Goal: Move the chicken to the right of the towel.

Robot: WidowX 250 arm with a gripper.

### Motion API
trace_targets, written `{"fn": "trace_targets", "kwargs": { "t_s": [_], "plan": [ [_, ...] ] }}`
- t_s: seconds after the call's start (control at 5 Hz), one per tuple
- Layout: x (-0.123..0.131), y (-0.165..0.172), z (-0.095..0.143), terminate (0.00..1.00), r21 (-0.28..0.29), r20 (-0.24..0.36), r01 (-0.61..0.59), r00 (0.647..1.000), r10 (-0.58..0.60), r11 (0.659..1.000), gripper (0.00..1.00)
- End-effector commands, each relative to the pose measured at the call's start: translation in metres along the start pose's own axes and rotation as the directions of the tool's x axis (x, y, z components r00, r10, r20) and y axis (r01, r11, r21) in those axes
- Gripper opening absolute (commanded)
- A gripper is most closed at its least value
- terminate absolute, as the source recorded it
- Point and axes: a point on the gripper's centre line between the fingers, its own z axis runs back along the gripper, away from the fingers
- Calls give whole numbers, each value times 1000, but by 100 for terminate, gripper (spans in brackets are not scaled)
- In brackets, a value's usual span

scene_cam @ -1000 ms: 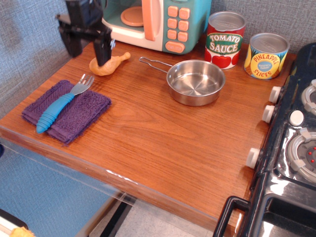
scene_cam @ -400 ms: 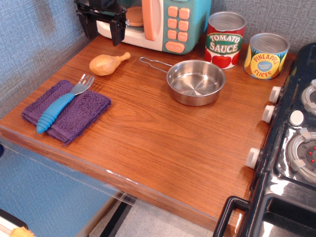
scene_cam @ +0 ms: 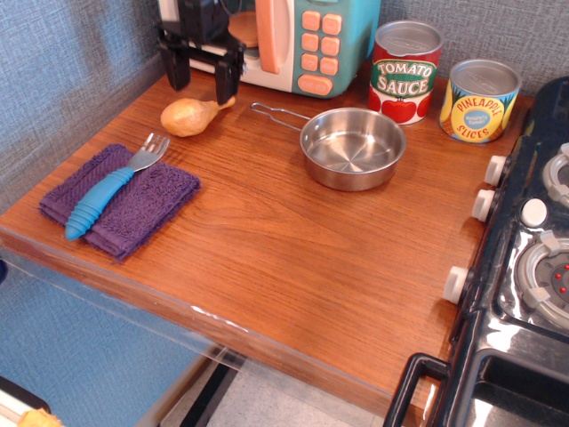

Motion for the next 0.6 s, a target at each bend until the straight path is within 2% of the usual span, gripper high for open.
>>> {"fn": "trace_targets", "kwargs": {
  "t_s": [0.0,0.2,0.4],
  "plan": [
    [6,-5,0,0,45,9,11,1000,-11,999,100],
    [5,-4,-11,0,52,-6,-2,1000,3,999,100],
    [2,-5,-21,0,46,-20,-13,1000,14,999,0]
  ]
}}
